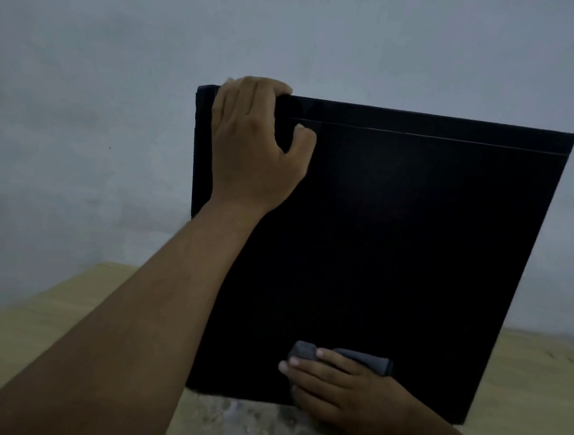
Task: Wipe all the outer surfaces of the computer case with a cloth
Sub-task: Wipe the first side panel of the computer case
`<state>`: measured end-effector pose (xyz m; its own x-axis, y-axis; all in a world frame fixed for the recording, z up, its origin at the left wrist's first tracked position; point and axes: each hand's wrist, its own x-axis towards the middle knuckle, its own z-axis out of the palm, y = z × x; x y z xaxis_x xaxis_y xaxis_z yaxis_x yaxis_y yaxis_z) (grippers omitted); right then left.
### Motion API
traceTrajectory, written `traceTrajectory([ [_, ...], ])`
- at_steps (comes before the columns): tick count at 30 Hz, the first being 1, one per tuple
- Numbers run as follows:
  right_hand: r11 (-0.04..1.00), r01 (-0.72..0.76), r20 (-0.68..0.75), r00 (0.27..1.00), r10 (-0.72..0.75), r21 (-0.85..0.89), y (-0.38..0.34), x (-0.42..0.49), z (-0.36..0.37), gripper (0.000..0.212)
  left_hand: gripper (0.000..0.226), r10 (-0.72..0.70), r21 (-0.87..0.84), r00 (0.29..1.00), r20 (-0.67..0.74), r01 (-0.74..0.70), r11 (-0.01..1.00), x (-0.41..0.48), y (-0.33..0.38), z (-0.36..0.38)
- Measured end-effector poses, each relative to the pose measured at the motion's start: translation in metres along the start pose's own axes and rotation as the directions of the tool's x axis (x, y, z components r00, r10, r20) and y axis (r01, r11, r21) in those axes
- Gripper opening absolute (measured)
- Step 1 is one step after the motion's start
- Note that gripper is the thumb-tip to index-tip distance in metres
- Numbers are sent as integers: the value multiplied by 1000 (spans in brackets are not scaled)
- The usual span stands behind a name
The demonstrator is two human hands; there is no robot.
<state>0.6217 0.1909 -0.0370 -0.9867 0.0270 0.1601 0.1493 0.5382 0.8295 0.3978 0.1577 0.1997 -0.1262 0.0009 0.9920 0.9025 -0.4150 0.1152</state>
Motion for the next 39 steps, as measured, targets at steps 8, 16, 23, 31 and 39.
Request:
traceTrajectory([
  [8,1000,-2,-72,997,2,-8,-12,67,0,37,33,-11,40,1000,-4,11,999,-1,4,1],
  [16,998,58,-8,998,-58,-38,5,-23,6,45,33,2,54,1000,8,-2,999,-1,4,0],
  [23,999,-35,162,986,35,-3,20,-75,8,40,34,-15,42,1000,5,15,999,-2,7,3],
  [31,997,-71,-82,994,71,6,40,4,-19,45,34,2,41,1000,-8,-1,999,-3,5,4],
  [39,793,-536,-315,730,607,288,54,30,-22,54,33,36,57,999,-6,-36,998,-3,1,5],
])
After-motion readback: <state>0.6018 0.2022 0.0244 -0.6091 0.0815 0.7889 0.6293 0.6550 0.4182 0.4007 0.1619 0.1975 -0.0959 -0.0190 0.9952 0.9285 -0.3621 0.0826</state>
